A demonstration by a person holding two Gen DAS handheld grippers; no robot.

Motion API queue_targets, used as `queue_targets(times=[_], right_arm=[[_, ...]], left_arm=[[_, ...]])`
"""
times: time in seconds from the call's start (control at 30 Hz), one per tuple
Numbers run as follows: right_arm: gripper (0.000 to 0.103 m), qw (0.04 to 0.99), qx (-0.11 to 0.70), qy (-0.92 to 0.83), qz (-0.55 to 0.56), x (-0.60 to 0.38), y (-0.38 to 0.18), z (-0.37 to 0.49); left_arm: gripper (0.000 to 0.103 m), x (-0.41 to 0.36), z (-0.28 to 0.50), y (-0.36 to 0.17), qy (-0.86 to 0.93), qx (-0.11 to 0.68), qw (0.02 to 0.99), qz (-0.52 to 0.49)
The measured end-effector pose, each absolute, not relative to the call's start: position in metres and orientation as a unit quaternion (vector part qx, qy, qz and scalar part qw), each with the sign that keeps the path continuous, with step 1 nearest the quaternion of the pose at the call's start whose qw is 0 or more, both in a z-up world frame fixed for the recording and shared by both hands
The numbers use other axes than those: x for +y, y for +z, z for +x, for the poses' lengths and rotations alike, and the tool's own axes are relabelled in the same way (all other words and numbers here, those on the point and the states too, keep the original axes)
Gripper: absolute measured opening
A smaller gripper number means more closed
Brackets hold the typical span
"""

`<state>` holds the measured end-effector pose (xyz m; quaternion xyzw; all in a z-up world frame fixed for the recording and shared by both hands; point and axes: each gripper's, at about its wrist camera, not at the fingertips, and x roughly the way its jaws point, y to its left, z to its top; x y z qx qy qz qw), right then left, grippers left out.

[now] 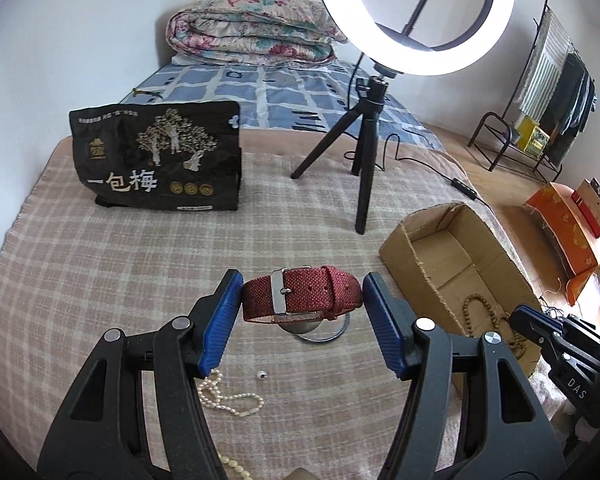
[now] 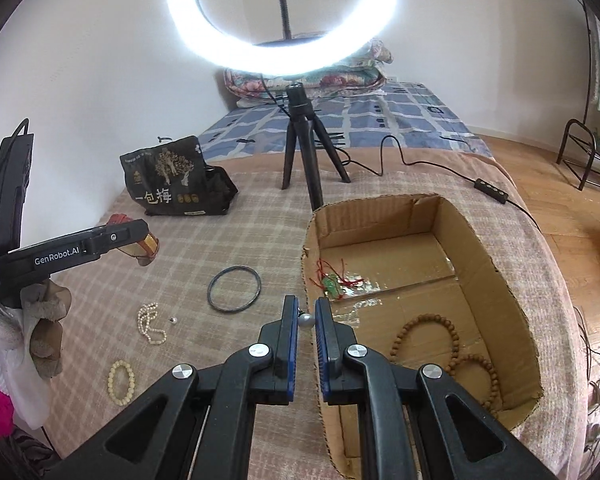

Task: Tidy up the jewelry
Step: 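Carry watch in left tool and pearl in right tool over cardboard box, then open left tool releasing watch into box while right tool drops pearl in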

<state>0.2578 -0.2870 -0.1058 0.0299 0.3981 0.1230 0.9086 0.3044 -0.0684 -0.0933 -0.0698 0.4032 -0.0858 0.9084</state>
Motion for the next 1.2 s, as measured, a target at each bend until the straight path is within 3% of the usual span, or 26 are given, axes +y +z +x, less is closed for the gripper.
queue_targets(times=[0.9,0.97,1.03,1.1,1.17,1.2], right_arm=[[0.009,0.904,0.416,0.058,0.076,-0.359,-0.124,0.262],[0.025,0.906,0.412,0.054,0.083,-0.362,-0.124,0.261],[0.029,0.906,0.412,0.048,0.086,-0.365,-0.124,0.26],[0.036,0.907,0.412,0.041,0.083,-0.367,-0.124,0.259],[0.056,0.908,0.408,0.035,0.083,-0.368,-0.123,0.257],[0.06,0.91,0.405,0.031,0.083,-0.369,-0.122,0.256]], left_arm=[[0.067,-0.223,0.363,-0.091,-0.169,0.417,0.893,-0.023],[0.067,-0.225,0.365,-0.091,-0.169,0.422,0.891,-0.021],[0.069,-0.228,0.366,-0.09,-0.172,0.421,0.89,-0.021],[0.078,-0.227,0.365,-0.087,-0.171,0.419,0.892,-0.02],[0.079,-0.226,0.365,-0.084,-0.171,0.415,0.893,-0.023],[0.079,-0.226,0.365,-0.084,-0.17,0.414,0.894,-0.023]])
